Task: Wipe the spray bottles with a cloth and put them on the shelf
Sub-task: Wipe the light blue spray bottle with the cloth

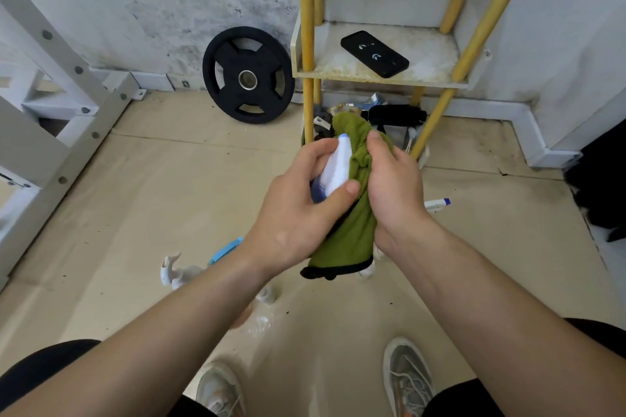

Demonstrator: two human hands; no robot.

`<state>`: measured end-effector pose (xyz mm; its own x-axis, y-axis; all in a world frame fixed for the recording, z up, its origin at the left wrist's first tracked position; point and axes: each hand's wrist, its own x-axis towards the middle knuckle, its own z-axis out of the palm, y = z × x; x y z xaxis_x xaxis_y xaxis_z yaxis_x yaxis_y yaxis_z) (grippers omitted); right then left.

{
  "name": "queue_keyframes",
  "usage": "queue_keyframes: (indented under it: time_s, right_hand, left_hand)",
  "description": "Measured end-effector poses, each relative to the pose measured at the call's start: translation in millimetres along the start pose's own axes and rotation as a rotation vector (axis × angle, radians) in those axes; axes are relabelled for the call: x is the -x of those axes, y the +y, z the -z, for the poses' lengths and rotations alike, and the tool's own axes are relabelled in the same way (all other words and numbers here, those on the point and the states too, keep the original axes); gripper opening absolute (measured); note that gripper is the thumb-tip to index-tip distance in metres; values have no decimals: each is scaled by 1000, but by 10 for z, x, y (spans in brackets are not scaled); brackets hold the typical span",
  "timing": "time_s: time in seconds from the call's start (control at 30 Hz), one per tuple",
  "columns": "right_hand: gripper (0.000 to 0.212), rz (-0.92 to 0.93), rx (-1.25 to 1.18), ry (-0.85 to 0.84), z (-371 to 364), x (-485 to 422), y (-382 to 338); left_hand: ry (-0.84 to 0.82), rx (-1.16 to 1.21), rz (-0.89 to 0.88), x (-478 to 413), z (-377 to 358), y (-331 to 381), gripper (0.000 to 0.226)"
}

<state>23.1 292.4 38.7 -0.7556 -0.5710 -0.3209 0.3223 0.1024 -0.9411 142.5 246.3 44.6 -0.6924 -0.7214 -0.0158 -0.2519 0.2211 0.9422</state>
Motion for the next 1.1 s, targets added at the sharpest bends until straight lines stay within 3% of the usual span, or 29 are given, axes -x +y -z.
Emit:
queue_keyframes:
  time_s: [0.1,0.27,0.43,0.57,0.67,0.77,0.83,0.97,1.1]
  right_hand:
    - [37,54,58,38,1,-15,1]
    - [37,158,211,142,12,-35,10]
    - [35,149,187,228,41,-132,-41]
    - [36,115,109,280,146,-249,-177]
    - [35,192,168,277,232,-272,-247]
    - [42,249,232,191,304,-259,-276]
    - [41,294,289,93,330,-224,-266]
    - [21,419,518,-122,229,-35,-94]
    - [55,592,937,-307,73,173,277]
  left_hand:
    - [-74,43,-14,-47,72,-44,65]
    - [-110,84,-16,-73,65,-36,59]
    - [22,49,2,-145,121,-11,67]
    - [188,139,215,-267,283,-159,57]
    - [209,256,392,-317,385,-259,41]
    - [182,295,473,-330,424,-308,24]
    - [174,323,513,-323,433,-315,24]
    - [176,340,508,-316,348,-274,24]
    - [202,340,437,-321,194,-183,35]
